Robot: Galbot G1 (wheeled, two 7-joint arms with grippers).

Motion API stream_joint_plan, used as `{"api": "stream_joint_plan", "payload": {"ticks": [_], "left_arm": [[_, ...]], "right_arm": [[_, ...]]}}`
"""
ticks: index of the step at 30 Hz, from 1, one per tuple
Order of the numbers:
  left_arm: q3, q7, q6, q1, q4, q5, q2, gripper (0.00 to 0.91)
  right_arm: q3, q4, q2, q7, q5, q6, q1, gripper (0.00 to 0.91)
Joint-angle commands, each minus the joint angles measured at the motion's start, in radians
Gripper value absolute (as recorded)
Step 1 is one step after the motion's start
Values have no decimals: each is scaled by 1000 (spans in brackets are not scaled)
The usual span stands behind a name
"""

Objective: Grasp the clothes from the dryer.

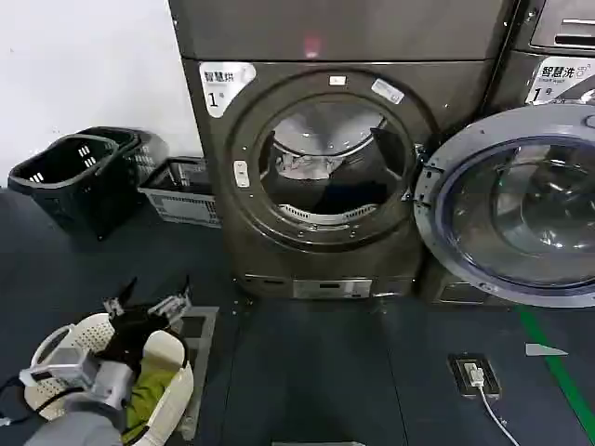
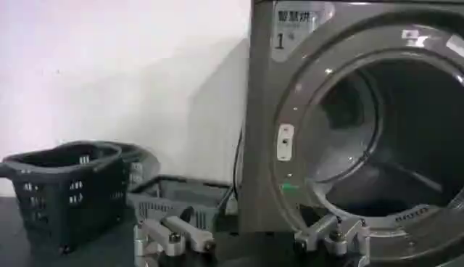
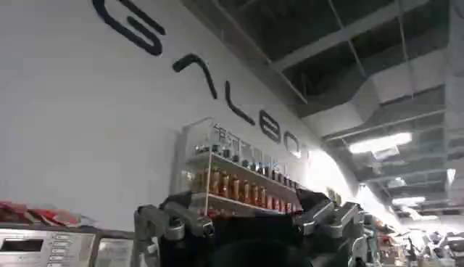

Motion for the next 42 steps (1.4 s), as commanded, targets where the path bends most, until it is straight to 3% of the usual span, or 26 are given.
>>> {"api": "stream_joint_plan", "payload": {"ticks": [1,10,42], "left_arm": [[-9,6,-5,2,-12,-8,0,907],[-6,12,-16,-1,-17,-7,-1,907],[-13,18,-29,-4,-28,-2,-11,907]], "right_arm": [[-1,1,1,-34,16,-10,-3,907],[-6,6,-9,-15,12,25,-4,907],[-5,-5,-4,-23,12,27,4,907]]}}
